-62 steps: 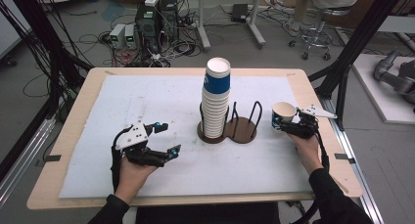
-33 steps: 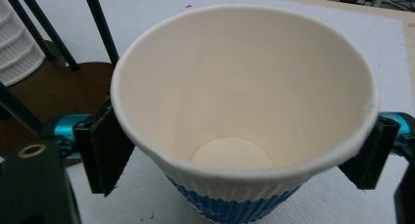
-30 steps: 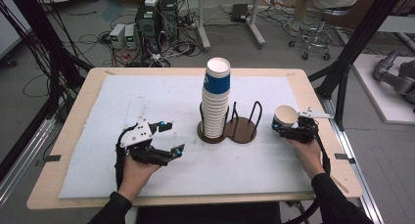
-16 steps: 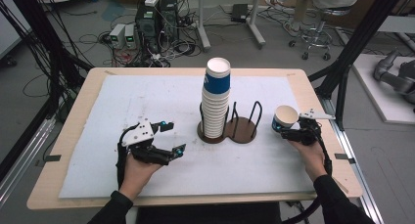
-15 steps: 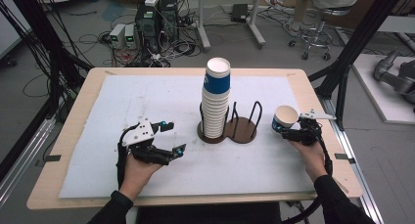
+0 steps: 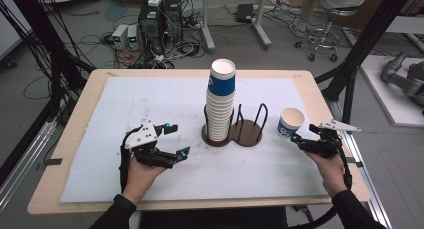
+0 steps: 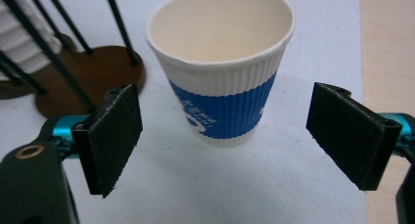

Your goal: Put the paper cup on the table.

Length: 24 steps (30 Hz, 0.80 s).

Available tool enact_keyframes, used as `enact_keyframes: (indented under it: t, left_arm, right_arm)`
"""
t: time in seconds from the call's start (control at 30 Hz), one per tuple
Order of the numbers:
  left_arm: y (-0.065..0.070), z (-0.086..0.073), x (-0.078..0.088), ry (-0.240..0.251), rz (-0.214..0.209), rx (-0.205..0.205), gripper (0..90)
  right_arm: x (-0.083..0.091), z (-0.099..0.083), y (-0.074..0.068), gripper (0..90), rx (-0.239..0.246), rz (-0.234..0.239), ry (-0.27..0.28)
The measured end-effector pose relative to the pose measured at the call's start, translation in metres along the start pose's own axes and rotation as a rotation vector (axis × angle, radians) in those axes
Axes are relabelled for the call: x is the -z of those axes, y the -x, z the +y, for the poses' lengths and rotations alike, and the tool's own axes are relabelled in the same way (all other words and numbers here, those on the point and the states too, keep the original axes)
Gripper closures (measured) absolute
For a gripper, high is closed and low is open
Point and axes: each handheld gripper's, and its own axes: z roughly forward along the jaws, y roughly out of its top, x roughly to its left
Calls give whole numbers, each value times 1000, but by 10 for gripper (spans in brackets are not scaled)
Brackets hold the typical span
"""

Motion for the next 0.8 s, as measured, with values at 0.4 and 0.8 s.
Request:
enact_keyframes:
  t: [0.4,0.8]
  left_arm:
    - [0,5,2,7,11,14,147]
    - [0,17,5,37,43,12,147]
  right_arm:
    - [34,26,-48,148,91,214,230]
    - [18,31,-87,156,224,324,260]
